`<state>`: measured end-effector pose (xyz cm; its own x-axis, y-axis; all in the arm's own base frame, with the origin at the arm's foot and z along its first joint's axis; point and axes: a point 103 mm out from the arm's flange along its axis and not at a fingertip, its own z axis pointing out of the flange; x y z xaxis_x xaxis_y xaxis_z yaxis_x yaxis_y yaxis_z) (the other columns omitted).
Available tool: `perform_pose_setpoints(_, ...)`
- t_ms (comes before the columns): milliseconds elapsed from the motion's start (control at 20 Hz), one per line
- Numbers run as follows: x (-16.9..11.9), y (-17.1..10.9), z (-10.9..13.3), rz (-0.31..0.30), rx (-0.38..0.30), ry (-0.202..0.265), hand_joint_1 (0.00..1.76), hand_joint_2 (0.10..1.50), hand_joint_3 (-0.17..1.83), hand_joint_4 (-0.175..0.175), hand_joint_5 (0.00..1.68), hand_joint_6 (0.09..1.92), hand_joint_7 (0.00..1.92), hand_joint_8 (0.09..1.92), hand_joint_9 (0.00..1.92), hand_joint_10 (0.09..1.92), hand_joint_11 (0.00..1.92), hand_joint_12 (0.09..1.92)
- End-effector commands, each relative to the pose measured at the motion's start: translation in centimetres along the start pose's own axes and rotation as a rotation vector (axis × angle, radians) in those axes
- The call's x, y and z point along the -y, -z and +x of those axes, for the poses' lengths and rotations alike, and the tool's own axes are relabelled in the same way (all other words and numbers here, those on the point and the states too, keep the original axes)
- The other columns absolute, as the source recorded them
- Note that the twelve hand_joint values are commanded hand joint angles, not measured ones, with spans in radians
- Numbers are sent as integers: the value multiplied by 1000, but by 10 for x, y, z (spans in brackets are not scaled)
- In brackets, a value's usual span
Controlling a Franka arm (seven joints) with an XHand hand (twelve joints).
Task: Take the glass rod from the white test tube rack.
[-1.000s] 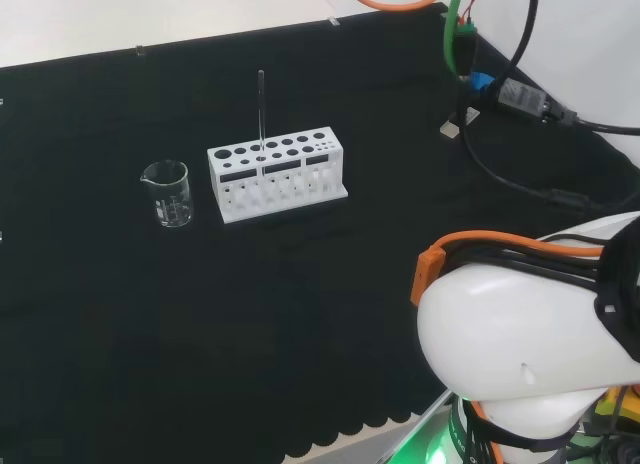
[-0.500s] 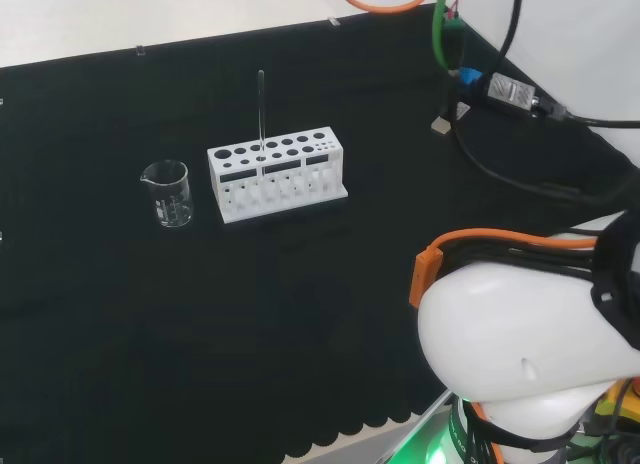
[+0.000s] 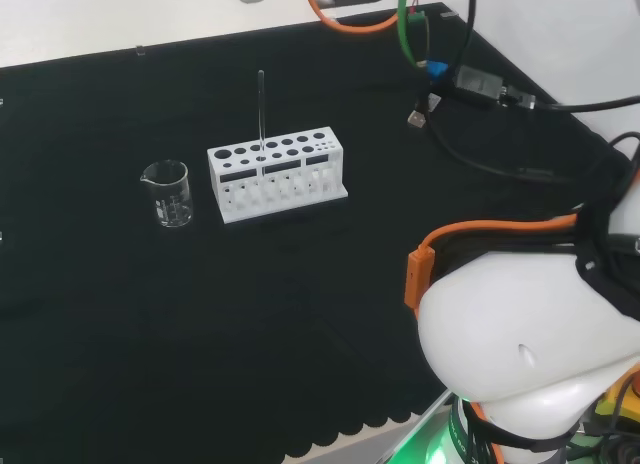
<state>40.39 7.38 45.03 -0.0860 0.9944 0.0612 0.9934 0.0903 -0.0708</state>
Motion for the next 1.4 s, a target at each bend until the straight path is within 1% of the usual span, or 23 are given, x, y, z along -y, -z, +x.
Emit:
perform_pose_setpoints(50,-27,-18,0,28,-8,15,786,952,-114,-52,312,87,232,898,419,935,351,1403)
perform_pose_setpoints(200,-36,-23,-1,49,-14,16,777,955,-125,-51,317,87,235,897,404,937,325,1417)
perform_pose_setpoints(300,-36,-24,-1,70,-13,17,772,957,-130,-51,319,87,236,897,394,938,310,1422)
perform_pose_setpoints(350,-45,-30,-1,62,-31,-5,769,957,-132,-50,320,87,236,897,390,939,306,1424)
perform_pose_setpoints(450,-55,-37,-4,69,-48,2,766,962,-143,-50,321,87,237,897,382,947,297,1433)
perform_pose_setpoints(550,-69,-44,-4,89,-45,31,762,965,-149,-50,321,87,237,897,377,950,290,1436)
perform_pose_setpoints(800,-88,-57,-14,106,-70,44,739,972,-160,-48,321,87,229,896,354,951,259,1439)
perform_pose_setpoints(850,-90,-59,-16,106,-67,46,737,973,-162,-48,321,87,227,897,351,952,254,1441)
perform_pose_setpoints(950,-92,-61,-16,112,-41,48,733,975,-167,-48,322,87,224,897,345,954,245,1444)
perform_pose_setpoints(1150,-102,-66,-23,127,-67,58,730,979,-175,-47,324,87,219,898,333,959,233,1449)
perform_pose_setpoints(1400,-110,-75,-31,133,-74,74,727,979,-175,-46,331,87,217,900,328,962,228,1451)
